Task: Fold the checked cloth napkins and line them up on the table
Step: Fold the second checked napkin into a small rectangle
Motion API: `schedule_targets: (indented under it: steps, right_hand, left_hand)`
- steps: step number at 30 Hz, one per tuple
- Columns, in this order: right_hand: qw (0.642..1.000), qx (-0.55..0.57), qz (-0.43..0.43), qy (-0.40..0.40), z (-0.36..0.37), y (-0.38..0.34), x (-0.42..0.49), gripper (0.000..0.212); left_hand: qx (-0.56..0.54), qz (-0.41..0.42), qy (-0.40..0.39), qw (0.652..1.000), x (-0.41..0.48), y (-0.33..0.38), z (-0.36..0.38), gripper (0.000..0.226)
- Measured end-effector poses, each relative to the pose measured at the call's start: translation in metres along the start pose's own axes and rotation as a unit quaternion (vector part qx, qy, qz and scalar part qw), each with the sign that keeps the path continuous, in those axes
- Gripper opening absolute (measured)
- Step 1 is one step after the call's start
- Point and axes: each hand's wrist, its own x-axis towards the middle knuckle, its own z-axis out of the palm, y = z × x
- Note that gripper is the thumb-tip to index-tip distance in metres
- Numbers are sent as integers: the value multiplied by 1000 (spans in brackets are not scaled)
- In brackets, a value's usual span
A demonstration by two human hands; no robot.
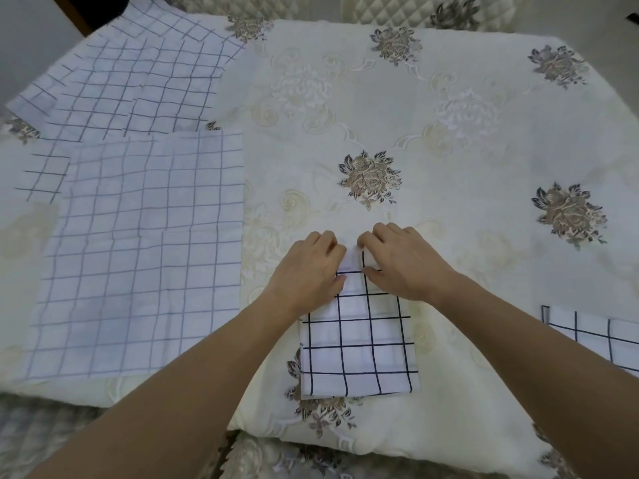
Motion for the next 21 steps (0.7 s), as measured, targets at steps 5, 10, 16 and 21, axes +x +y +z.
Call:
schedule_targets:
  steps: [5,10,16,21]
  right_hand:
    - [998,16,19,-55,-5,0,10,37]
    - [996,72,8,-57,-5,2,12,28]
    - [994,108,7,-9,-19,8,9,8]
    - [997,59,38,13,-38,6,3,7]
  left_hand:
    - [-3,16,-4,1000,3,0,1,28]
    - [-21,26,-11,999,11,-5,-2,32]
    - [-50,48,-28,997,37,-12,-17,25]
    - [-17,40,-34,998,42,-6,-38,19]
